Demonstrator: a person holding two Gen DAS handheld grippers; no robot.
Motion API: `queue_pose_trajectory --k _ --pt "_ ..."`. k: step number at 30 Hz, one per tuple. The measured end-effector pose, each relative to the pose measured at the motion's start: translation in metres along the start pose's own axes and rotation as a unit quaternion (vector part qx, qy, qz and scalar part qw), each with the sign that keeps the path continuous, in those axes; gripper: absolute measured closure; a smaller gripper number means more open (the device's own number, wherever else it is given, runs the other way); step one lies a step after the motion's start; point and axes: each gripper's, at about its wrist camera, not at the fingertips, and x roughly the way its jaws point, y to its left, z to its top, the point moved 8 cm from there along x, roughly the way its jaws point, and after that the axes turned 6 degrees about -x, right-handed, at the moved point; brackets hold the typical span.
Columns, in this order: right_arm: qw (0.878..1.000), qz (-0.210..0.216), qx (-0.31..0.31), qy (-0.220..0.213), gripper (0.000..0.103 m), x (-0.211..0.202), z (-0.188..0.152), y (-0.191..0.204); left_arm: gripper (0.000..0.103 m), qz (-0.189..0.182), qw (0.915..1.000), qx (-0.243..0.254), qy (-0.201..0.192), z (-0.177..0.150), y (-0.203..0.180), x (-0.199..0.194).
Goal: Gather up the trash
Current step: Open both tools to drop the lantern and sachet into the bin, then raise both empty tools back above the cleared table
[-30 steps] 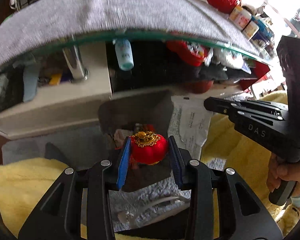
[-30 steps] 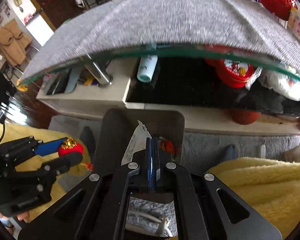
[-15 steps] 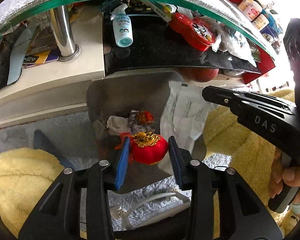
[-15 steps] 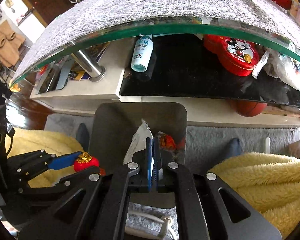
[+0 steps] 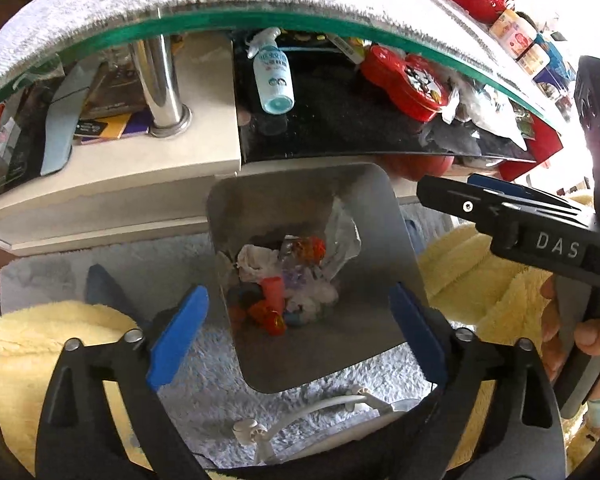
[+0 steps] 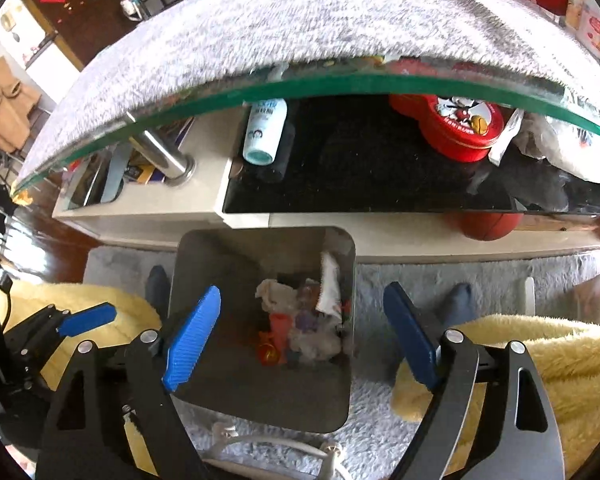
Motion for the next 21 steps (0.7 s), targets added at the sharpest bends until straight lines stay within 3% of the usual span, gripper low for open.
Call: queue_pose_trajectory --k 4,7,11,14,21 --pt "1.0 -0.011 0.003 -0.017 0.004 -0.011 0.007 -0.006 0.008 0.002 0.9999 0.003 -0.01 0.004 0.0 -0.007" --pt "0.999 -0.02 0.007 -0.035 0.004 -0.024 0.016 -0.012 0.008 0.0 0.9998 0.001 -0.022 0.011 0.0 -0.017" --pt "0.997 -0.038 0.017 -0.071 0.003 -0.051 0.031 -0.02 0.008 0.011 0.9978 0.0 -0.066 0.03 0.003 -0.045" --pt "0.992 -0.057 0.007 -0.114 0.003 -0.077 0.044 -0.021 0.008 0.023 0.9942 -0.003 -0.105 0.045 0.006 -0.071" --pt "0.979 -0.117 -0.014 -0.169 0.003 -0.122 0.056 -0.023 0.008 0.049 0.981 0.009 -0.187 0.065 0.004 -0.126"
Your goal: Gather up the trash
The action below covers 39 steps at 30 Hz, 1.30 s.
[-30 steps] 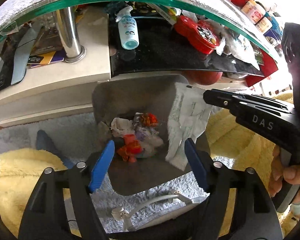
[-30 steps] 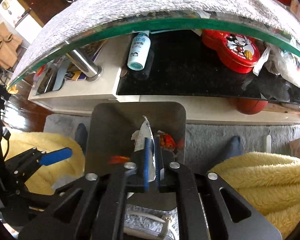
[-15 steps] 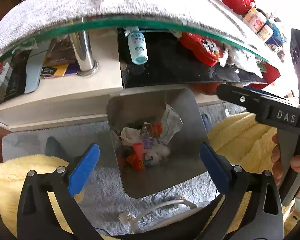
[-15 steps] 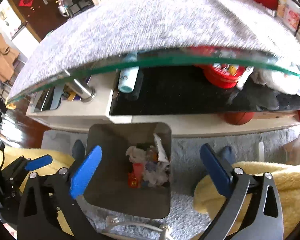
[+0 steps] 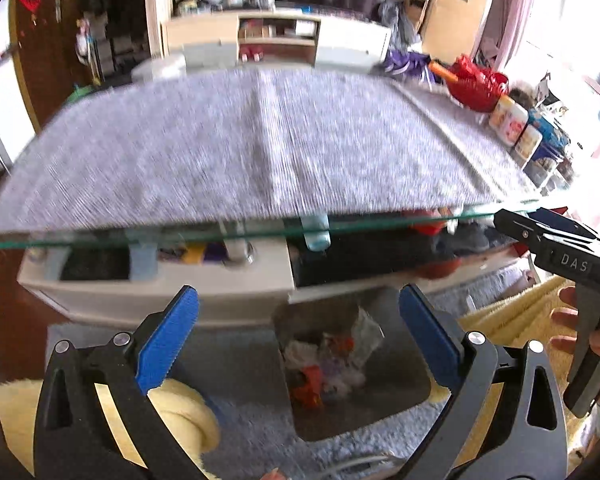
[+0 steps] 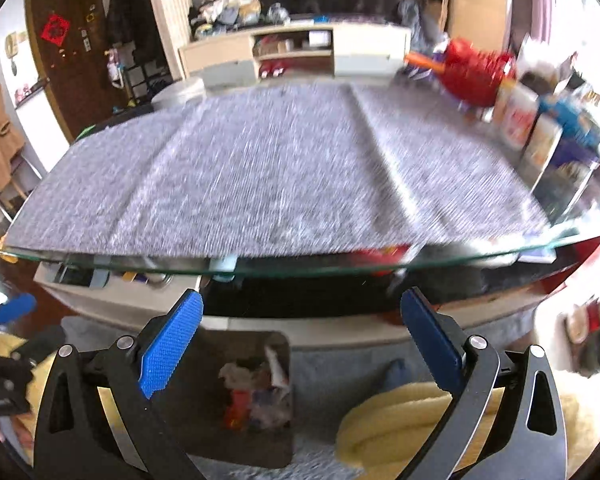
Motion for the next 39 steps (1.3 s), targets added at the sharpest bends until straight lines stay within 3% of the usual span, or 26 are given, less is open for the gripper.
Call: queue_pose_trajectory --k 9,13,22,39 --pt "0.997 -0.015 0.009 -0.069 0.003 -0.048 0.024 -0.01 0.008 0.026 0.9972 0.005 -0.07 0.028 0.002 -0.043" --pt "0.996 -0.015 0.014 -0.085 0.003 -0.062 0.029 -0.011 0.008 0.028 0.9965 0.006 -0.079 0.032 0.002 -0.051" --pt "0.995 -0.01 0.039 -0.087 0.003 -0.065 0.029 -0.014 0.008 0.04 0.9947 0.001 -0.095 0.035 0.004 -0.064" --pt "0.991 -0.026 0.03 -0.124 0.003 -0.082 0.034 -0.008 0.008 0.042 0.9881 -0.003 -0.148 0.048 0.001 -0.086"
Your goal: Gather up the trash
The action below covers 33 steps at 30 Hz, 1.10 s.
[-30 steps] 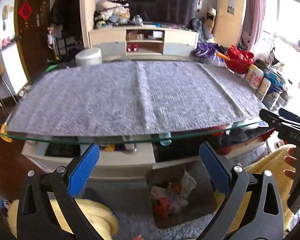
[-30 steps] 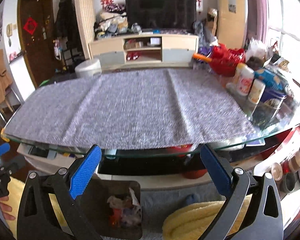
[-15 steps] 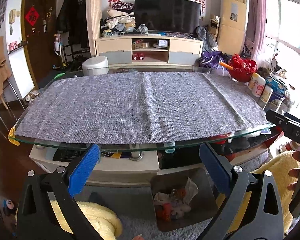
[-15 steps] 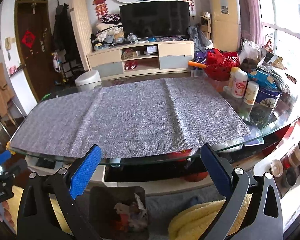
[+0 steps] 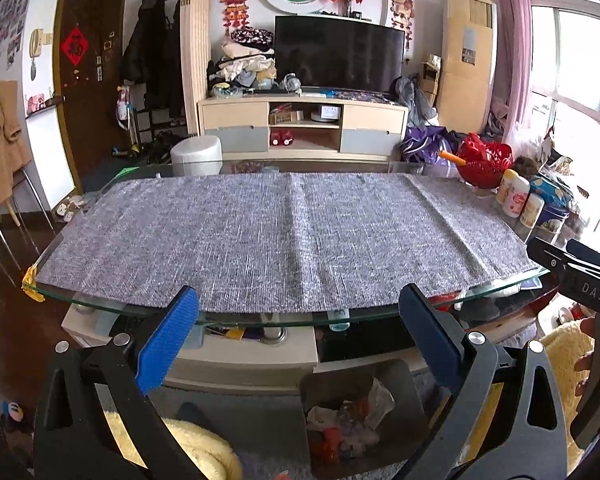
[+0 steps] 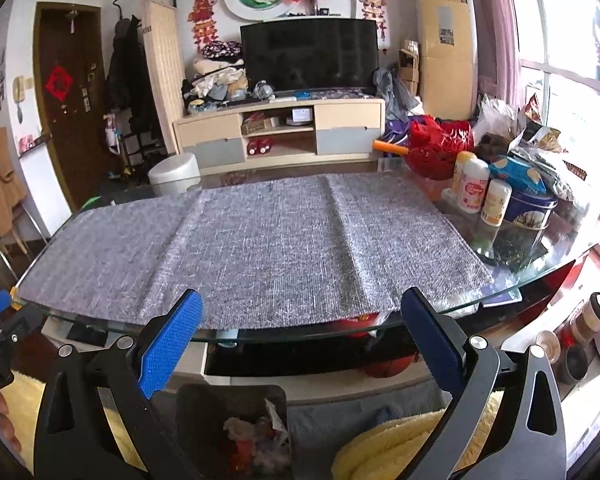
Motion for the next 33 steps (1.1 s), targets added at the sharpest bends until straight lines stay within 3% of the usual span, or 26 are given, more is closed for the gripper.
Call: queue_pose_trajectory --k 33 --pt "1.0 0.012 -0.002 -0.019 0.003 -0.014 0.012 0.015 0.008 -0.011 0.9999 0.001 -0.001 0.002 -0.007 -0.002"
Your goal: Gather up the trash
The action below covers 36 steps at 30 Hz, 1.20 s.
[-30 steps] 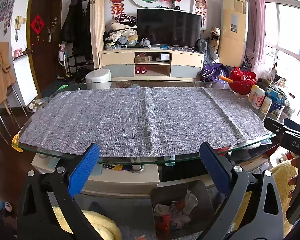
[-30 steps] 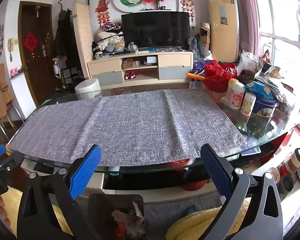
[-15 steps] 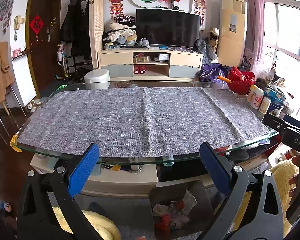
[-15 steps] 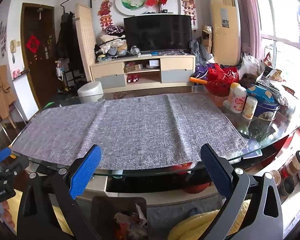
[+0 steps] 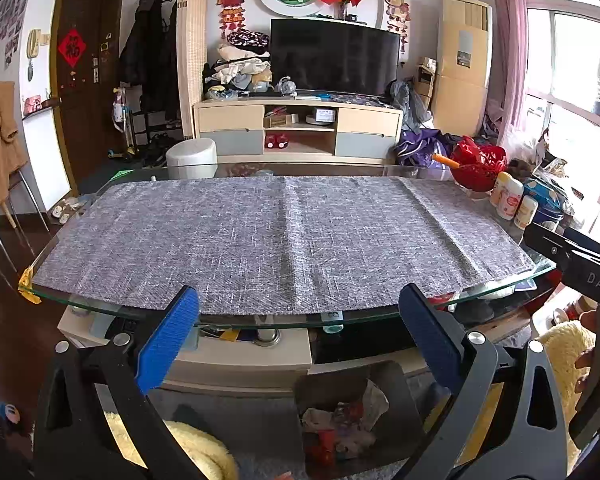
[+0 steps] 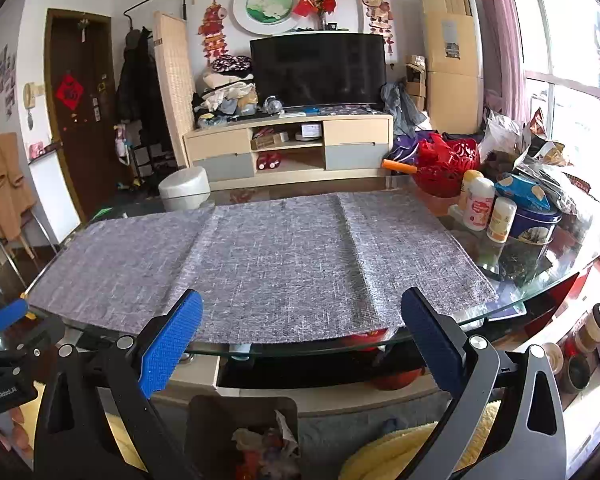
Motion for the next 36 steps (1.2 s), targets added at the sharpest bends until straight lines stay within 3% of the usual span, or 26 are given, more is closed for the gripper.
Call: queue_pose_trajectory --k 36 --pt "1.0 0.0 0.003 -0.004 0.003 -0.004 0.004 0.0059 0.008 0.004 0.9999 -0.005 -0.011 0.0052 -0.0015 -0.0092"
